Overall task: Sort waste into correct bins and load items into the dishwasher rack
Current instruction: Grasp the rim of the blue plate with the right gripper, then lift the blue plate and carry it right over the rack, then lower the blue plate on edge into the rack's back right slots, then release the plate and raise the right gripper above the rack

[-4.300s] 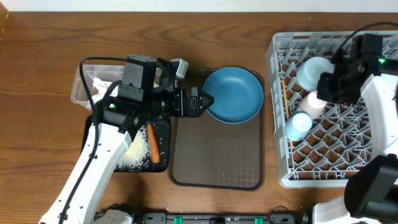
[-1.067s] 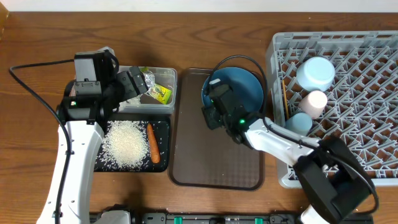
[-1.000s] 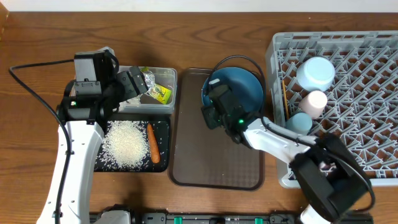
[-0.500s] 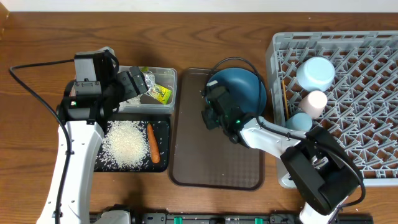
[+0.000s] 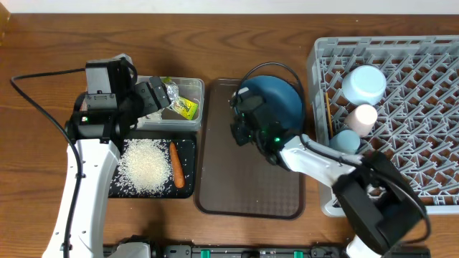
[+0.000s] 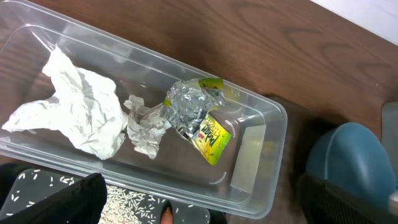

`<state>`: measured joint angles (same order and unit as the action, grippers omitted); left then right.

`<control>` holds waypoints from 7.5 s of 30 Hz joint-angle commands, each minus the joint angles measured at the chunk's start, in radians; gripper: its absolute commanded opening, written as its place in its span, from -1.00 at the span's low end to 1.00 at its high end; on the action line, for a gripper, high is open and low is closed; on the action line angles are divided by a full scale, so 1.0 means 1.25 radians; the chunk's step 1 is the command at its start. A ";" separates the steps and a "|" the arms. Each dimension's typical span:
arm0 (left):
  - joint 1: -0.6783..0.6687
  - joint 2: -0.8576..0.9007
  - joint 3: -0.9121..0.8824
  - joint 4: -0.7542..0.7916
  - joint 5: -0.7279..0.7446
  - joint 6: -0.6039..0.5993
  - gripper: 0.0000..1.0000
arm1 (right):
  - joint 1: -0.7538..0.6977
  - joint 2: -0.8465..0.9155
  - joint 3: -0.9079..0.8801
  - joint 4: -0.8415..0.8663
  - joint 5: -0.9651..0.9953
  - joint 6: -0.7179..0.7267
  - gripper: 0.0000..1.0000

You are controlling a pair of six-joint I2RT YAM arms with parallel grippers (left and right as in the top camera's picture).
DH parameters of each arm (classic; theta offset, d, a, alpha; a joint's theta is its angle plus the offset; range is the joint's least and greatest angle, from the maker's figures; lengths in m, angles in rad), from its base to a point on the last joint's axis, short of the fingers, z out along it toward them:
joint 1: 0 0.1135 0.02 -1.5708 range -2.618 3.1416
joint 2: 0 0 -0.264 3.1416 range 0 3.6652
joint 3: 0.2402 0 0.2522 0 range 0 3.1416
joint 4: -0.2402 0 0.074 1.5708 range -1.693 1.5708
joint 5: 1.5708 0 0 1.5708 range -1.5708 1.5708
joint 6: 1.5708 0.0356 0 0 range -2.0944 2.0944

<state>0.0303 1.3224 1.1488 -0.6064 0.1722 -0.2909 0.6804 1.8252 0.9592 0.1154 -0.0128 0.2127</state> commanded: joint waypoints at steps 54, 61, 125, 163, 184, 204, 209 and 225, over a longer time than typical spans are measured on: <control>0.003 0.003 -0.001 -0.003 -0.013 0.005 1.00 | -1.190 -0.316 -0.006 0.220 -1.113 0.379 -0.98; 0.003 0.003 -0.001 -0.003 -0.013 0.005 1.00 | -1.189 -0.215 -0.006 0.460 -1.101 0.528 -0.98; 0.003 0.003 -0.001 -0.003 -0.013 0.005 1.00 | -1.111 -0.110 -0.121 0.757 -1.021 0.713 -0.98; 0.003 0.003 -0.001 -0.003 -0.013 0.005 1.00 | -1.391 -0.110 -0.121 0.758 -1.236 1.010 -0.49; 0.003 0.003 -0.001 -0.006 -0.013 0.005 1.00 | -1.166 -0.139 0.081 1.125 -1.235 1.261 -0.47; 0.003 0.003 -0.001 -0.006 -0.013 0.005 1.00 | -0.963 -0.205 0.292 1.105 -1.190 1.419 -0.51; 0.003 0.003 -0.001 -0.006 -0.013 0.005 1.00 | -0.964 -0.205 0.294 0.798 -1.028 1.205 -0.49; 0.003 0.003 -0.001 -0.006 -0.013 0.005 1.00 | -0.798 -0.205 0.294 -0.271 -0.517 0.001 -0.34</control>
<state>0.0303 1.3224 1.1484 -0.6128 0.1719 -0.2905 -0.3977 1.5787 1.3193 -0.1551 -0.8936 0.5591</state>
